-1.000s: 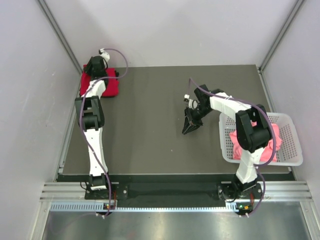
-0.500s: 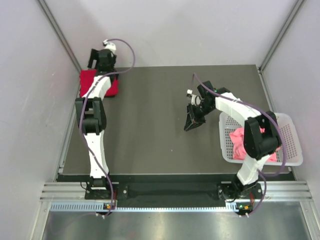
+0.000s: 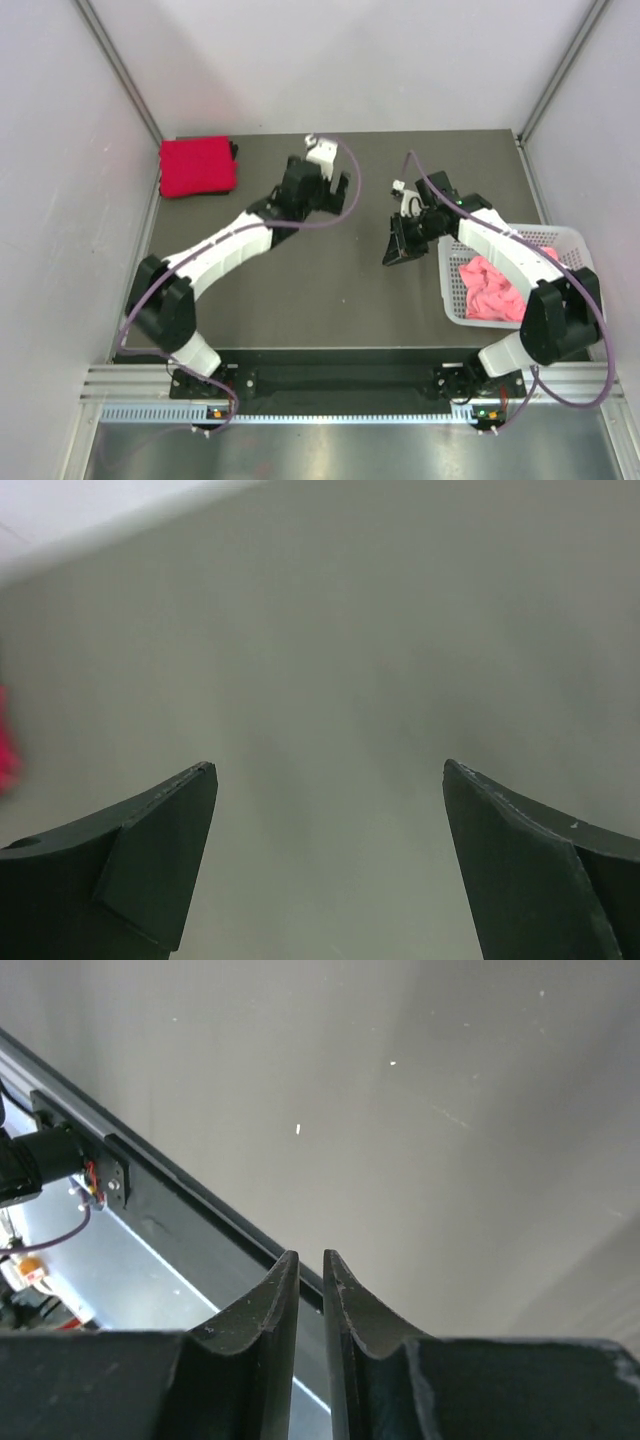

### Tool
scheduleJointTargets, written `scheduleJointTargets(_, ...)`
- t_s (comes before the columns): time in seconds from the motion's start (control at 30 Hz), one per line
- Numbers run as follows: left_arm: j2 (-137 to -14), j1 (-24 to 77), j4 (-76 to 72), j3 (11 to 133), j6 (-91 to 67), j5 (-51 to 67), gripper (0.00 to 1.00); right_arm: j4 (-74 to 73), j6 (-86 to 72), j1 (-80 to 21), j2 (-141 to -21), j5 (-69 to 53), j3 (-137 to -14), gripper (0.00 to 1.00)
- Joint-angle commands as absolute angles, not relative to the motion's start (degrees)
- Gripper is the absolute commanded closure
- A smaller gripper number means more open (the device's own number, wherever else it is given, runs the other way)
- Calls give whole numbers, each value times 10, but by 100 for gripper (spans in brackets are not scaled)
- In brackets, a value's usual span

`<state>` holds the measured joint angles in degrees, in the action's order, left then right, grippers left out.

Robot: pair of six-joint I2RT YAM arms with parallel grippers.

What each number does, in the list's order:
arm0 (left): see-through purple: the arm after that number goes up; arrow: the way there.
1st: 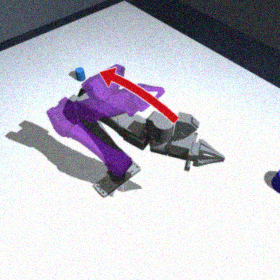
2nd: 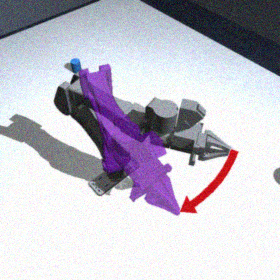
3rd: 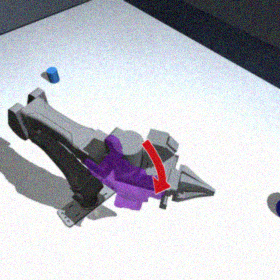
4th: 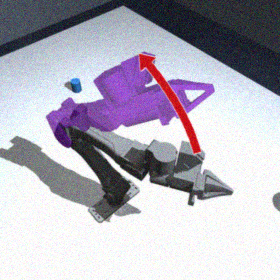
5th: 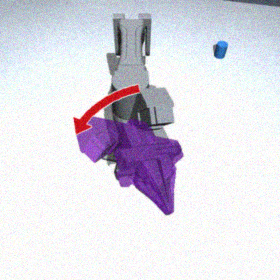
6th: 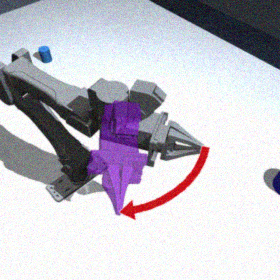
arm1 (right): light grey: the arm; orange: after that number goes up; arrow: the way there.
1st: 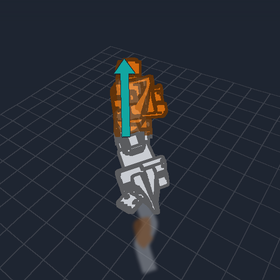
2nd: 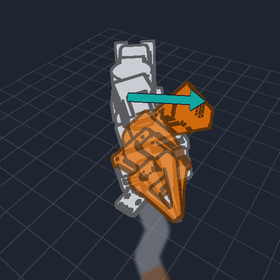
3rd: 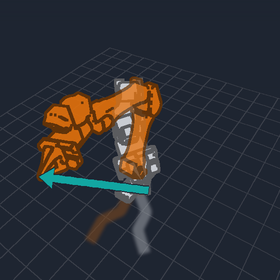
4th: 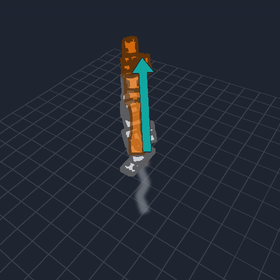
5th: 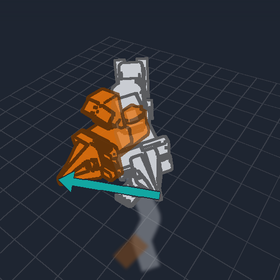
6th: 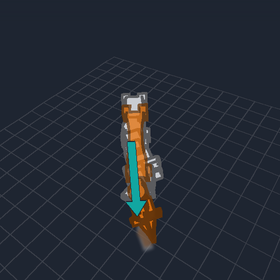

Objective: Fold and stack the t-shirts
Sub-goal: Neatly place the folded tshirt to the corner

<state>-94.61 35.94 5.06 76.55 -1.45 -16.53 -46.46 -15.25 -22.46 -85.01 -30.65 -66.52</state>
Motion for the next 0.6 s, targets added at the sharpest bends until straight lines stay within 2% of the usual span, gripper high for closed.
scheduleJointTargets(0.0, -875, 388, 35, 653, -193, -99, 1, -405, -165, -221, -799, -280, -636, 83)
scheduleJointTargets(0.2, -704, 413, -16, 457, -333, -54, 1, -259, -217, -231, -730, -307, -527, 81)
scheduleJointTargets(0.37, -509, 431, -40, 306, -440, -68, 1, -155, -227, -278, -697, -265, -456, 79)
scheduleJointTargets(0.47, -387, 433, -51, 225, -504, -90, 1, -110, -251, -301, -647, -215, -402, 75)
scheduleJointTargets(0.53, -298, 434, -52, 186, -530, -98, 1, -93, -267, -303, -583, -177, -370, 60)
scheduleJointTargets(0.57, -267, 434, -46, 152, -556, -104, 1, -86, -273, -303, -560, -168, -343, 27)
